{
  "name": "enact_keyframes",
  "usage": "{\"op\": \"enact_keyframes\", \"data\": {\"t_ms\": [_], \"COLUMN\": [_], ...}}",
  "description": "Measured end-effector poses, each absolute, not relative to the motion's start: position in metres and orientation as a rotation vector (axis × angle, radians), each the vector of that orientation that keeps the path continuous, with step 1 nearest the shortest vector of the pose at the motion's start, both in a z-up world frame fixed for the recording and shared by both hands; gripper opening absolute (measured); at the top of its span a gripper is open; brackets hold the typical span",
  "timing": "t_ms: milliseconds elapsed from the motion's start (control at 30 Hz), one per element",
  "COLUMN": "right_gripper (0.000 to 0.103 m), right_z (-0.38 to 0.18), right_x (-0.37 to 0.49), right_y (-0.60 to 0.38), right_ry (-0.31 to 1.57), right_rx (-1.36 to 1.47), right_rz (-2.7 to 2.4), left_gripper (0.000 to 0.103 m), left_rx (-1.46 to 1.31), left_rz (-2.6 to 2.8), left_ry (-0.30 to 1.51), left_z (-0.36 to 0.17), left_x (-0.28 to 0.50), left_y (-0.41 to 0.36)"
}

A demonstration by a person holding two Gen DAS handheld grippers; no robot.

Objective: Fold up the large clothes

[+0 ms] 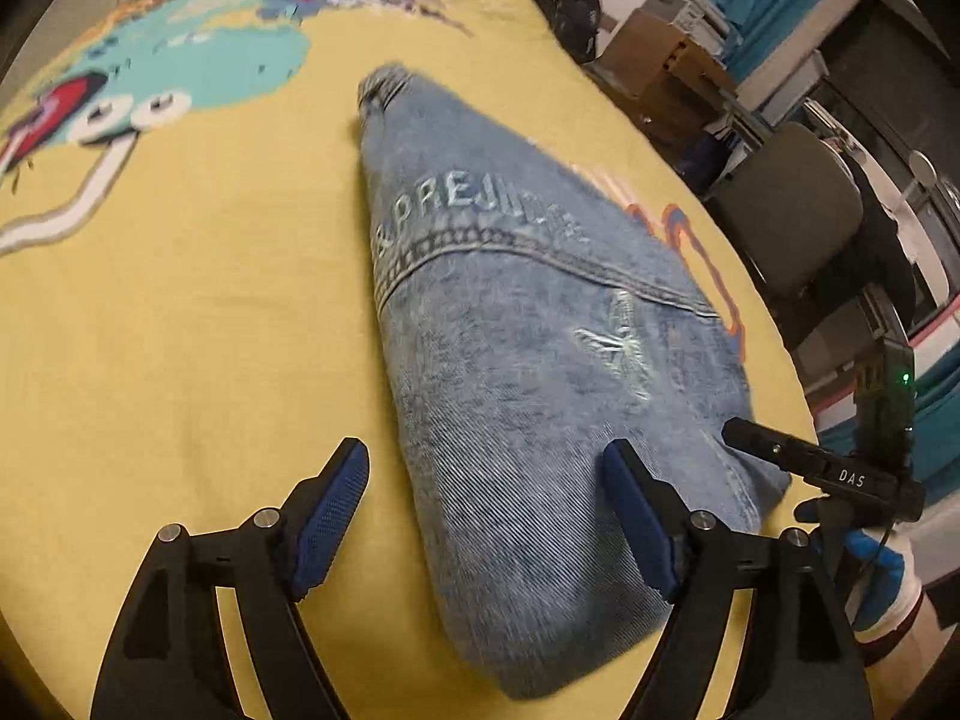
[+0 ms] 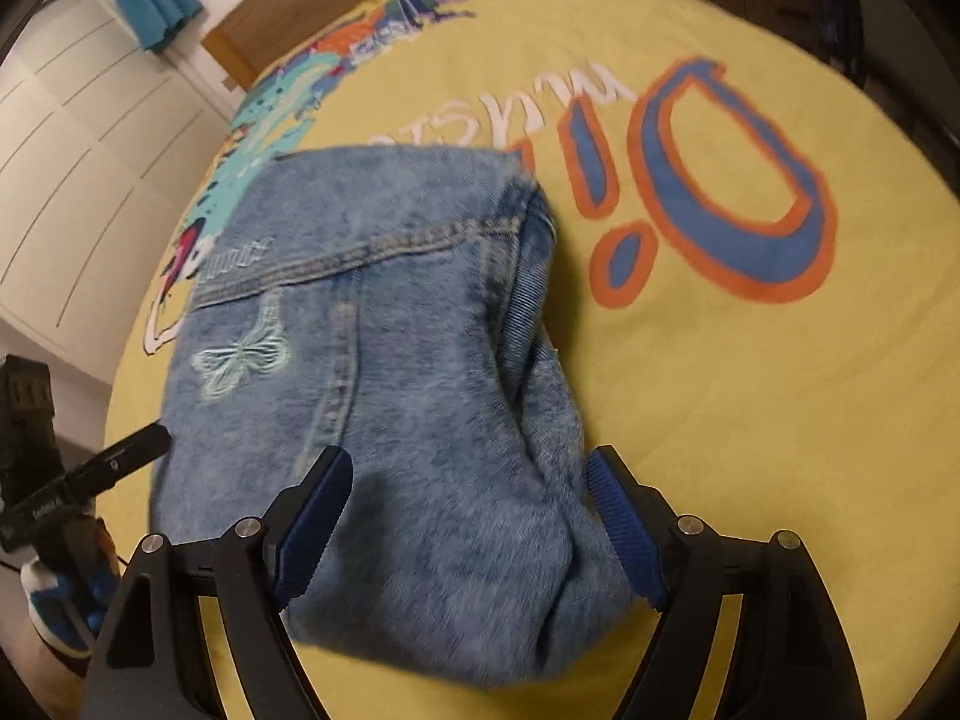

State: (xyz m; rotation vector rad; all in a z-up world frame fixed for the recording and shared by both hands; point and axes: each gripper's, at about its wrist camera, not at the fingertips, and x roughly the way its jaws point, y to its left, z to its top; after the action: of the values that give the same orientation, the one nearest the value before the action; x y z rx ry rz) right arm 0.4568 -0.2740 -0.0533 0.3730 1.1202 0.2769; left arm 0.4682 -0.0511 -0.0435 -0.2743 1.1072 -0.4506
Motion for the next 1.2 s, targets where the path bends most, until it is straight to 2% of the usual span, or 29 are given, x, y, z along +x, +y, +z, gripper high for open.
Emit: {"op": "enact_keyframes", "data": {"t_ms": [67,167,333,367,433,500,533,567,633,767,1000,1100,1200], "right_gripper": [0.082,0.082,0.081,0.077,0.066,0.054,0.043,0.038,0.033,0.023,0.021,0.021,0.022], "right_z": [-0.061,-0.073,-0.081,-0.083,-0.087,-0.091,-0.091,-0.092,-0.087,-0.064,-0.023,-0.02,-0.032], "right_x": [0.464,0.473,0.486,0.488,0.49,0.49,0.489,0.489,0.487,0.481,0.477,0.48,0.483], "right_y": [-0.275,-0.273,-0.261,-0.259,-0.257,-0.259,-0.261,-0.262,-0.259,-0.252,-0.197,-0.165,-0.138], "right_ry": [1.141,1.173,1.193,1.195,1.196,1.194,1.193,1.191,1.173,1.092,1.002,0.987,1.01], "right_rx": [0.41,0.455,0.426,0.423,0.448,0.505,0.537,0.578,0.572,0.59,0.565,0.563,0.542], "right_rz": [0.286,0.323,0.368,0.377,0.416,0.458,0.483,0.514,0.538,0.587,0.711,0.759,0.773], "left_gripper": [0.082,0.085,0.087,0.086,0.082,0.071,0.061,0.05,0.039,0.035,0.035,0.035,0.037], "left_rx": [-0.317,-0.346,-0.347,-0.363,-0.4,-0.422,-0.445,-0.464,-0.494,-0.475,-0.431,-0.426,-0.415], "left_rz": [-0.453,-0.462,-0.495,-0.504,-0.534,-0.546,-0.553,-0.56,-0.589,-0.617,-0.558,-0.514,-0.455], "left_ry": [1.12,1.134,1.207,1.225,1.237,1.208,1.187,1.166,1.125,1.074,0.976,0.954,0.997], "left_z": [-0.048,-0.053,-0.062,-0.064,-0.069,-0.067,-0.065,-0.062,-0.051,-0.024,0.028,0.031,0.01], "left_x": [0.475,0.486,0.502,0.506,0.51,0.509,0.507,0.504,0.498,0.489,0.462,0.447,0.439], "left_y": [-0.048,-0.044,-0.05,-0.05,-0.051,-0.048,-0.043,-0.038,-0.024,-0.001,0.068,0.094,0.109]}}
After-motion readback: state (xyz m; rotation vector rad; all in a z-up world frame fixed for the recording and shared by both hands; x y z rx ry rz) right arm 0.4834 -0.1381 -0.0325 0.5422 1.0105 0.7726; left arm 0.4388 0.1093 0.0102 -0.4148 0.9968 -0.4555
